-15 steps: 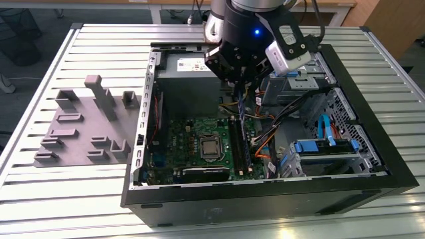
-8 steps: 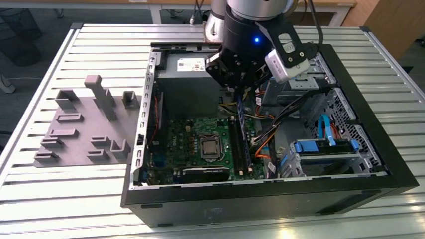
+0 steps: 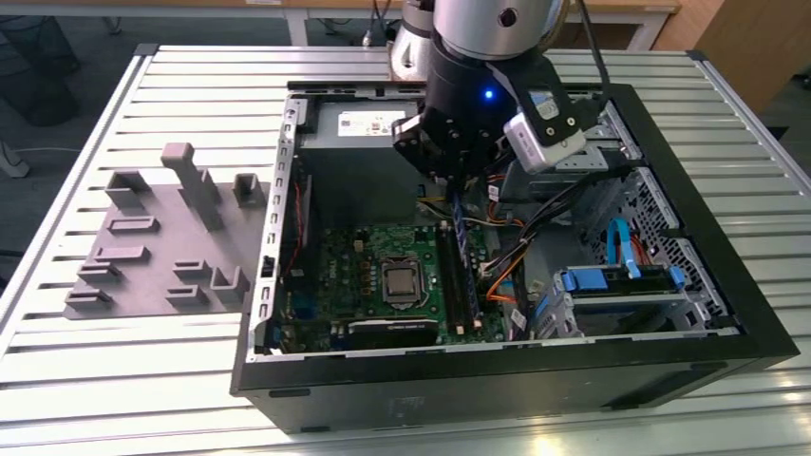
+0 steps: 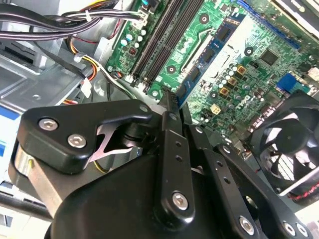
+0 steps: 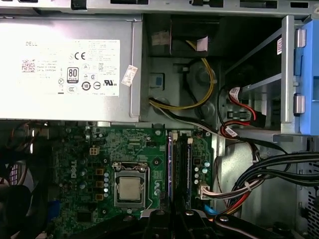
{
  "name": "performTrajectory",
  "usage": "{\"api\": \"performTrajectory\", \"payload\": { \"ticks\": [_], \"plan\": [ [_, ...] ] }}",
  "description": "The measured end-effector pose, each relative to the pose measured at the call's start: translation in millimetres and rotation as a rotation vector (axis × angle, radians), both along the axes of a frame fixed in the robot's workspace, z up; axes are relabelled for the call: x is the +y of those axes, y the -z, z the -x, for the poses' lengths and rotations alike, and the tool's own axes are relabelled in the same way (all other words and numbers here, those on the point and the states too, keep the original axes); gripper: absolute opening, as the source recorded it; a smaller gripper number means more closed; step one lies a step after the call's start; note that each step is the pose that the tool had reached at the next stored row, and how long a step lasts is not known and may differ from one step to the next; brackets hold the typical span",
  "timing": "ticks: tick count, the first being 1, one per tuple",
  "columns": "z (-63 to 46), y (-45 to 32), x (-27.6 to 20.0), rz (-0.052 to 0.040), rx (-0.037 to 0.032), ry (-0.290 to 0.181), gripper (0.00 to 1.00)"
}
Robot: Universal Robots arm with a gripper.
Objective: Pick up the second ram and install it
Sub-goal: 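Insert the second ram into the second slot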
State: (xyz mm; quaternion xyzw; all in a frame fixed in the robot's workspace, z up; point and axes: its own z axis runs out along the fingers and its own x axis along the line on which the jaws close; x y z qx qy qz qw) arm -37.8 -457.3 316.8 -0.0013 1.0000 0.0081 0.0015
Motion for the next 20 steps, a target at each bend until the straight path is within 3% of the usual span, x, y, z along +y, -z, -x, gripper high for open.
{"api": "performTrajectory", "payload": {
  "ticks": [17, 18, 20],
  "plan": [
    [-2.4, 30.9, -0.5, 0.0001, 0.0001, 0.002, 0.14],
    [-2.7, 39.1, -0.9, 0.0000, 0.0001, 0.002, 0.14],
    [-2.8, 45.6, -1.4, 0.0000, 0.0001, 0.002, 0.14]
  ]
}}
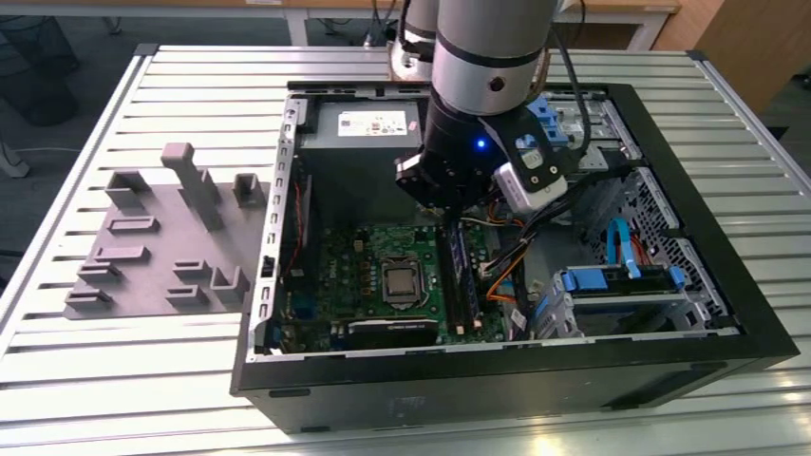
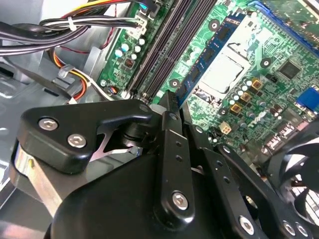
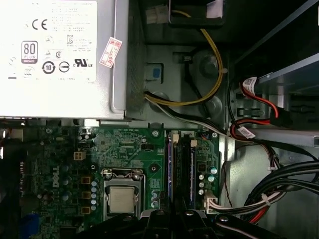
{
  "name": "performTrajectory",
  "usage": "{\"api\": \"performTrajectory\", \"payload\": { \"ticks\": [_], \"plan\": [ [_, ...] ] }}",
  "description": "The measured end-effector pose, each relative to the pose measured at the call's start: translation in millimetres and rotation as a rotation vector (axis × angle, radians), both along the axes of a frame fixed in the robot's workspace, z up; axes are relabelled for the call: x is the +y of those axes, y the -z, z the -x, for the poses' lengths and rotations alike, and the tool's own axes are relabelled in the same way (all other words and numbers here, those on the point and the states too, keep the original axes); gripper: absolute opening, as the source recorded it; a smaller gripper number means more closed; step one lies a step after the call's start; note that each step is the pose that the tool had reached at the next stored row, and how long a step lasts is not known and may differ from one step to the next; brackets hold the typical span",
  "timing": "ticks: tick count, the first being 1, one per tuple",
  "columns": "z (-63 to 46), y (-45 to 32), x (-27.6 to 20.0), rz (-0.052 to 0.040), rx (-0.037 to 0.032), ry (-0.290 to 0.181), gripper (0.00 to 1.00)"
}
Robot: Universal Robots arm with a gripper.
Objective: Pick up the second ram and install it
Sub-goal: 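Insert the second ram into the second slot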
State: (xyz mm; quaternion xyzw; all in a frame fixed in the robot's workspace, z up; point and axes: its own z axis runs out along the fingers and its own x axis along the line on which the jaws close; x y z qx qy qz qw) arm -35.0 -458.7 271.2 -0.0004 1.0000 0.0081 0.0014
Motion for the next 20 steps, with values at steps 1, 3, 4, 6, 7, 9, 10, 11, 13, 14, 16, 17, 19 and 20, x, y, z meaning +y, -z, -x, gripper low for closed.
{"api": "performTrajectory", "payload": {
  "ticks": [1, 3, 4, 6, 7, 9, 10, 11, 13, 14, 16, 17, 19, 20],
  "plan": [
    [0.0, 1.8, -0.1, 0.0000, 0.0000, 0.000, 0.14],
    [-0.2, 5.4, -0.2, 0.0001, 0.0001, 0.000, 0.14],
    [-0.3, 7.2, -0.2, 0.0001, 0.0001, 0.000, 0.14],
    [-0.3, 11.0, -0.3, -0.0001, 0.0001, 0.000, 0.14],
    [-0.4, 12.8, -0.3, -0.0001, 0.0002, 0.000, 0.14],
    [-0.4, 16.3, -0.3, 0.0000, 0.0003, 0.001, 0.14],
    [-0.4, 18.1, -0.3, 0.0001, 0.0002, 0.001, 0.14],
    [-0.4, 19.9, -0.3, 0.0000, 0.0003, 0.001, 0.14],
    [-0.5, 23.7, -0.3, 0.0000, 0.0003, 0.001, 0.14],
    [-0.6, 25.5, -0.4, 0.0001, 0.0004, 0.001, 0.14],
    [-0.7, 29.1, -0.3, 0.0000, 0.0005, 0.001, 0.14],
    [-0.9, 30.9, -0.4, -0.0001, 0.0005, 0.001, 0.14],
    [-1.7, 34.6, -0.4, -0.0001, 0.0005, 0.003, 0.14],
    [-2.1, 36.4, -0.4, 0.0000, 0.0005, 0.004, 0.14]
  ]
}}
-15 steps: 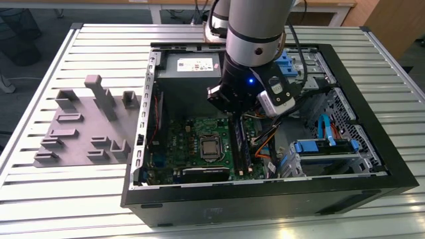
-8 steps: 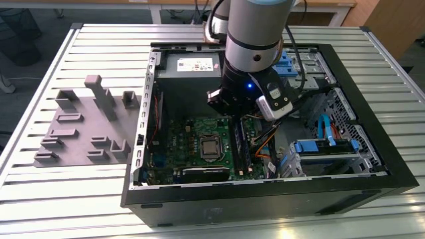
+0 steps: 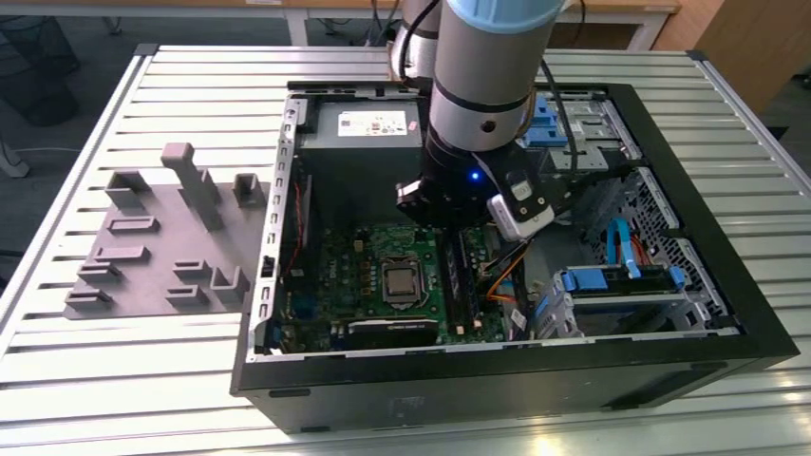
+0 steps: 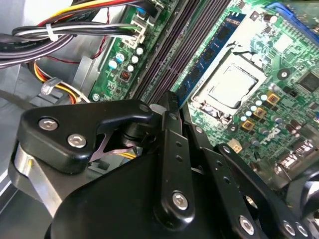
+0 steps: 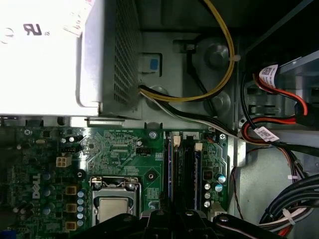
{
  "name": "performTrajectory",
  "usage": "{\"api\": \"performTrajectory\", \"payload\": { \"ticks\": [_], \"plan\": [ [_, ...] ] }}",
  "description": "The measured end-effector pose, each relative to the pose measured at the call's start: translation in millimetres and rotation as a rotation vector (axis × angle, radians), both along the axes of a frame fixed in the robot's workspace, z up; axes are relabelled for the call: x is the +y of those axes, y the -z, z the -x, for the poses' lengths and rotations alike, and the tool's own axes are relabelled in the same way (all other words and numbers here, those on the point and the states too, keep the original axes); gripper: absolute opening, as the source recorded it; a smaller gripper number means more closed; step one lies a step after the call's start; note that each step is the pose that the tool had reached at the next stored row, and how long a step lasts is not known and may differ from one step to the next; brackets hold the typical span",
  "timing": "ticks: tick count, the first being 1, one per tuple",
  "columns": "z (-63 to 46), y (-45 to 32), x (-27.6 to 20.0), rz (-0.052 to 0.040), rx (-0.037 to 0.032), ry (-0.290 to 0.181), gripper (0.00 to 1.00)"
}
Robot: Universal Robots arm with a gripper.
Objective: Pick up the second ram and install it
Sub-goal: 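Insert the second ram into the second slot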
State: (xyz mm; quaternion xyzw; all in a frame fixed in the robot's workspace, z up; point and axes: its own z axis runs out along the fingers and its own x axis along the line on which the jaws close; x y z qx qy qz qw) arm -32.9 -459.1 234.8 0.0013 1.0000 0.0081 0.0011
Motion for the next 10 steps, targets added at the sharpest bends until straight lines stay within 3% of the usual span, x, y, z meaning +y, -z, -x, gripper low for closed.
{"api": "performTrajectory", "payload": {
  "ticks": [3, 10],
  "plan": [
    [-0.8, 4.0, 0.0, 0.0000, -0.0001, 0.003, 0.14],
    [-0.9, 5.2, 0.0, -0.0002, -0.0001, 0.003, 0.14]
  ]
}}
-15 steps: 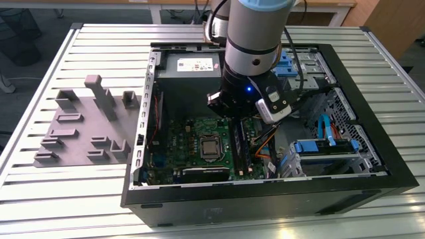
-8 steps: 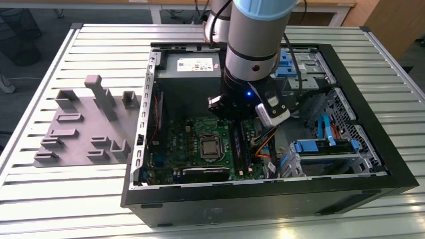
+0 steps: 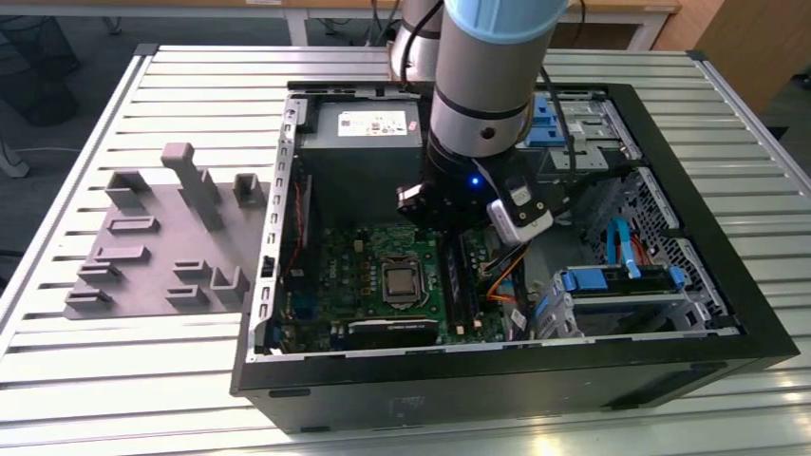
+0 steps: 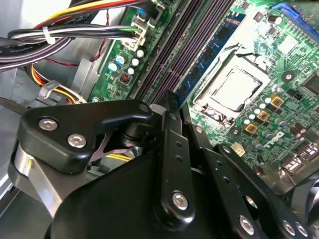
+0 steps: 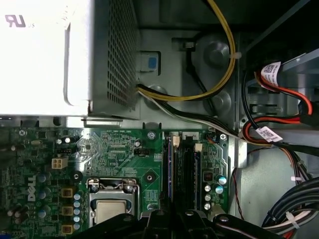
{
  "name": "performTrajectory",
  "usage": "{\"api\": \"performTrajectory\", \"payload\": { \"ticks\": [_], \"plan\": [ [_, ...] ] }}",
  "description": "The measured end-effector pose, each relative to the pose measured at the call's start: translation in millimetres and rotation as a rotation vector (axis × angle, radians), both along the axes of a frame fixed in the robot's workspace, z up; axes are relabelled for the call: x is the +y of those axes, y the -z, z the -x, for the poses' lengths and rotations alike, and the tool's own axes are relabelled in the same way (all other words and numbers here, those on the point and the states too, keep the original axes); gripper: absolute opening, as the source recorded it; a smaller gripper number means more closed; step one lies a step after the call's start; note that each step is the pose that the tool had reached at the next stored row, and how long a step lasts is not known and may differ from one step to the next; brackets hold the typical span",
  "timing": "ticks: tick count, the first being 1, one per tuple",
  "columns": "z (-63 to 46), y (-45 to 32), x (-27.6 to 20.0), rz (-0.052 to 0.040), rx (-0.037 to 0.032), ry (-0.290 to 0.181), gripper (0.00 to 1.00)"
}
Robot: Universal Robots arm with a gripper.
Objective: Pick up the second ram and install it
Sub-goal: 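Insert the second ram into the second slot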
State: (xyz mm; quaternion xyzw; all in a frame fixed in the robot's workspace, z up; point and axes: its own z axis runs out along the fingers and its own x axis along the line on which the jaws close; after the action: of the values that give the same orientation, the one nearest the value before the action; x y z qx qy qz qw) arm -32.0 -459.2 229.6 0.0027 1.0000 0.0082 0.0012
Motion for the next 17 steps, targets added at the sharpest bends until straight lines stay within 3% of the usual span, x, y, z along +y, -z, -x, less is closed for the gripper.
{"api": "performTrajectory", "payload": {
  "ticks": [17],
  "plan": [
    [-3.1, 9.2, -13.5, 0.0002, 0.0009, 0.020, 0.14]
  ]
}}
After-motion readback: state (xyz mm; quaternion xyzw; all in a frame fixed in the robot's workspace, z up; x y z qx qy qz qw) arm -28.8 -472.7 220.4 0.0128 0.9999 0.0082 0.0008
